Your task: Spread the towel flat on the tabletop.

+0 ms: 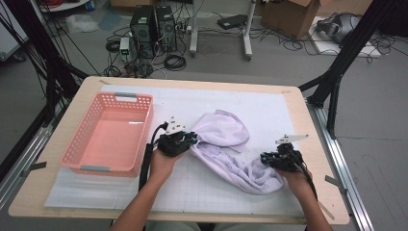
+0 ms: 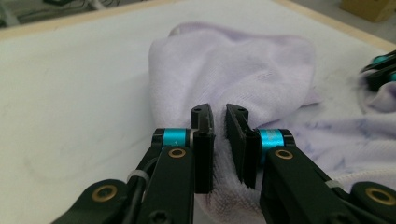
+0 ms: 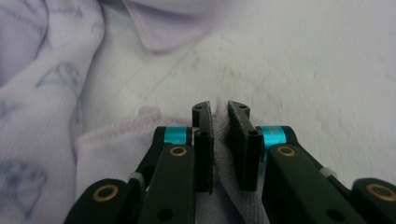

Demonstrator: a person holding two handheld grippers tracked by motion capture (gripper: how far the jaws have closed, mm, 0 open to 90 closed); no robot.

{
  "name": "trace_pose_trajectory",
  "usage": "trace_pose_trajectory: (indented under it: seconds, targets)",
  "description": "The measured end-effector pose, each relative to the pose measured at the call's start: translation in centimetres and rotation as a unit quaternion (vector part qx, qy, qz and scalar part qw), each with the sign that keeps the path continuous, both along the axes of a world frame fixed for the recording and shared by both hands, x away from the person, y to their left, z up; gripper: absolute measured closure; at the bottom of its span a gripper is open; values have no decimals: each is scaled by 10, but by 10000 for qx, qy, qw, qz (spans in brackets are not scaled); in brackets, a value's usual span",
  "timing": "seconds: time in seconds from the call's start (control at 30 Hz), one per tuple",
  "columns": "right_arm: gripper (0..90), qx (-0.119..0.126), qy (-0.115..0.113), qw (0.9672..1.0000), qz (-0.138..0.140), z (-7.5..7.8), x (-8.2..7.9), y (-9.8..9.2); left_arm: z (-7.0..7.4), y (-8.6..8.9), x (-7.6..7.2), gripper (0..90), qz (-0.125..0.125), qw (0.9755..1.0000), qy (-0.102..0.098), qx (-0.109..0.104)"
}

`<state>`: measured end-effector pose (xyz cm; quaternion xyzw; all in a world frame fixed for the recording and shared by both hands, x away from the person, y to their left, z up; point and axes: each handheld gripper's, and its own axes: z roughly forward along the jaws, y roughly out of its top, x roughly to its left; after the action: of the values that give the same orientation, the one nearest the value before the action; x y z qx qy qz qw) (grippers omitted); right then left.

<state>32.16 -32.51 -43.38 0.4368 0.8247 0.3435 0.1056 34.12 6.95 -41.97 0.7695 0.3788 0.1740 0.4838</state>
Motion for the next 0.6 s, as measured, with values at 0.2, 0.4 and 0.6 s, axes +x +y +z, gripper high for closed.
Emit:
trace_pose_trajectory:
  seconds: [0.2,0.4,0.6]
  targets:
    - [670,202,-257,9994,-143,4,-18,-17,-8,6,1,652,45,9997,248,11]
    - [510,705,-952,9925,-284,15,-17,-17,14,-27,8,490,-510,9985,-209,-53]
    - [473,693,-1094,9910,-351,15,-14,-16,-1,-61,36,432,-598,9975,107,373]
